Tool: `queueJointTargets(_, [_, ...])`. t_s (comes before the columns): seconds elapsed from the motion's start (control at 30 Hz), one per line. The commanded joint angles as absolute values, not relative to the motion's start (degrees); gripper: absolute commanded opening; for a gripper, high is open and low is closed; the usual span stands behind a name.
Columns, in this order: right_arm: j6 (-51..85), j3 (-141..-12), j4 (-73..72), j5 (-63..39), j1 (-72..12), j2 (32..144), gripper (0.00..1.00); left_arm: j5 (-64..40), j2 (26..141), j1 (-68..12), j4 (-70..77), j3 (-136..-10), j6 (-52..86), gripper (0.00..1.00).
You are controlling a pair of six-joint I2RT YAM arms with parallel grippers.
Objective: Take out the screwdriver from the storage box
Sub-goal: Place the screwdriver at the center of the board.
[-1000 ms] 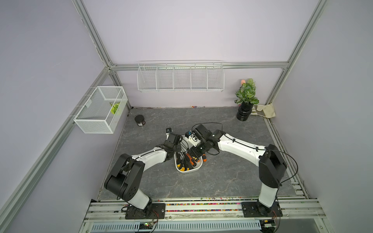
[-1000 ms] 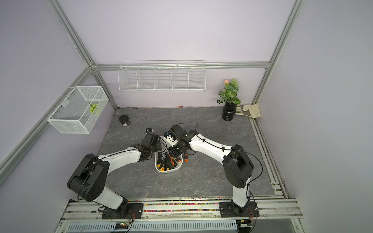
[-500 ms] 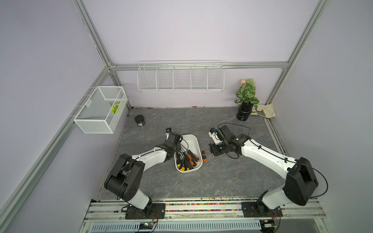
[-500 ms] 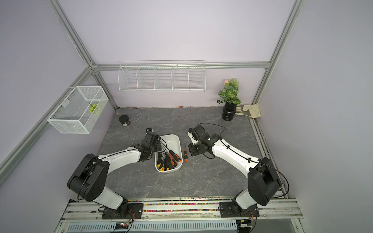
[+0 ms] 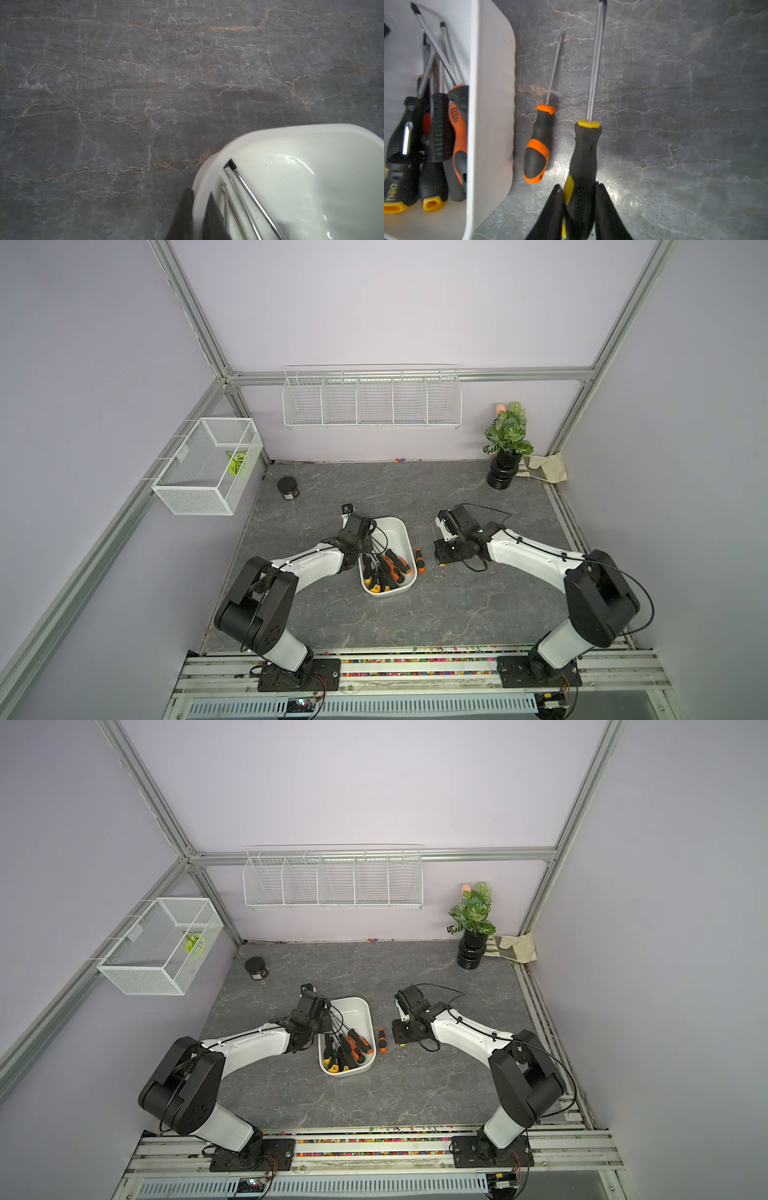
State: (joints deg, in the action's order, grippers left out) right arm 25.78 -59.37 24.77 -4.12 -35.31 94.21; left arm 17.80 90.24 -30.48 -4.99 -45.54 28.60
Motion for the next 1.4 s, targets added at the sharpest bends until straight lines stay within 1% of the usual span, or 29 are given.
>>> queueJointTargets(0.0, [27.71, -60.84, 21.96, -4.92, -35.16, 95.73, 0.00, 19.03, 90.69, -30.23, -4.19, -46.71, 27.50, 0.00])
queueJointTargets(0.5, [29.18, -64.42, 20.90, -6.50, -35.15, 101.72, 0.00, 17.84, 92.51, -30.24, -2.99, -46.85, 27.69, 0.00])
queueJointTargets(0.87, [30.85, -61.99, 19.02, -9.01, -35.16, 103.27, 0.00, 17.79, 92.66, -30.25, -2.11, -46.30, 27.96, 0.00])
queueJointTargets(1.3, [30.51, -61.24, 20.41, -8.27, -35.24, 103.34, 0.00, 17.80, 92.51, -30.24, -1.70, -45.78, 28.05, 0.00])
queueJointTargets(1.37, [30.59, -61.14, 20.48, -8.26, -35.09, 103.27, 0.05, 17.96, 92.50, -30.23, -1.84, -45.65, 28.03, 0.00])
